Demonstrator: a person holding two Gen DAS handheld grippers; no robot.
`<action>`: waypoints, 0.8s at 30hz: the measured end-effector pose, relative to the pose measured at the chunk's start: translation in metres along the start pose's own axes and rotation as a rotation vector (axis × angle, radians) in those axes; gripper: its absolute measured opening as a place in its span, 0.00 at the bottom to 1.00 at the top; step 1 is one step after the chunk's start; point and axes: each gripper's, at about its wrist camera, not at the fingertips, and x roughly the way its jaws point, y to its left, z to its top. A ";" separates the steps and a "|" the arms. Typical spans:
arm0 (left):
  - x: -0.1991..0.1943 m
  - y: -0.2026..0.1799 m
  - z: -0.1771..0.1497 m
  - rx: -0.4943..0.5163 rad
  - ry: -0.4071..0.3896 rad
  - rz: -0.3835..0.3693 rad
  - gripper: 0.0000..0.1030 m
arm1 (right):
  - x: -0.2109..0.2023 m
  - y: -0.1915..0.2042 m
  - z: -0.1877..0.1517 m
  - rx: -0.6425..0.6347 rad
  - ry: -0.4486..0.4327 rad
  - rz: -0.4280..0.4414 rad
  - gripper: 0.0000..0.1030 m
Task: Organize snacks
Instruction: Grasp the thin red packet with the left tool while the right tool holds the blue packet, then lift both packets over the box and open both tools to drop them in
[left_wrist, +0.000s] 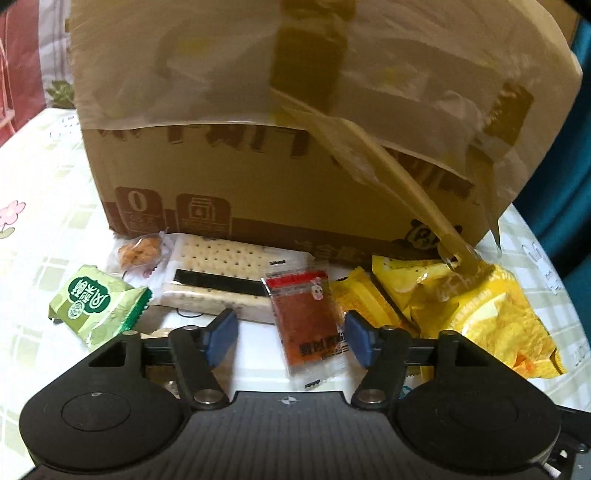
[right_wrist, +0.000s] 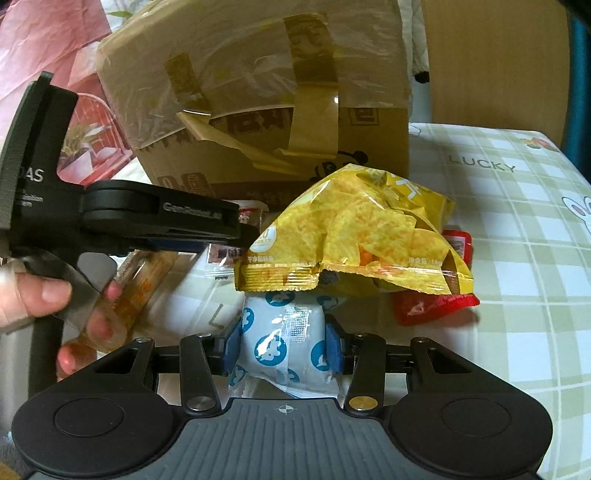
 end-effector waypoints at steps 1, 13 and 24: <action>0.001 -0.004 -0.001 0.005 -0.002 0.010 0.67 | -0.001 -0.001 0.000 0.001 0.000 -0.001 0.41; -0.020 -0.023 -0.024 0.105 -0.053 -0.010 0.04 | -0.006 -0.011 -0.001 0.024 -0.003 -0.010 0.41; -0.094 0.000 -0.039 0.069 -0.188 -0.051 0.04 | -0.013 -0.003 0.000 0.050 0.005 0.083 0.40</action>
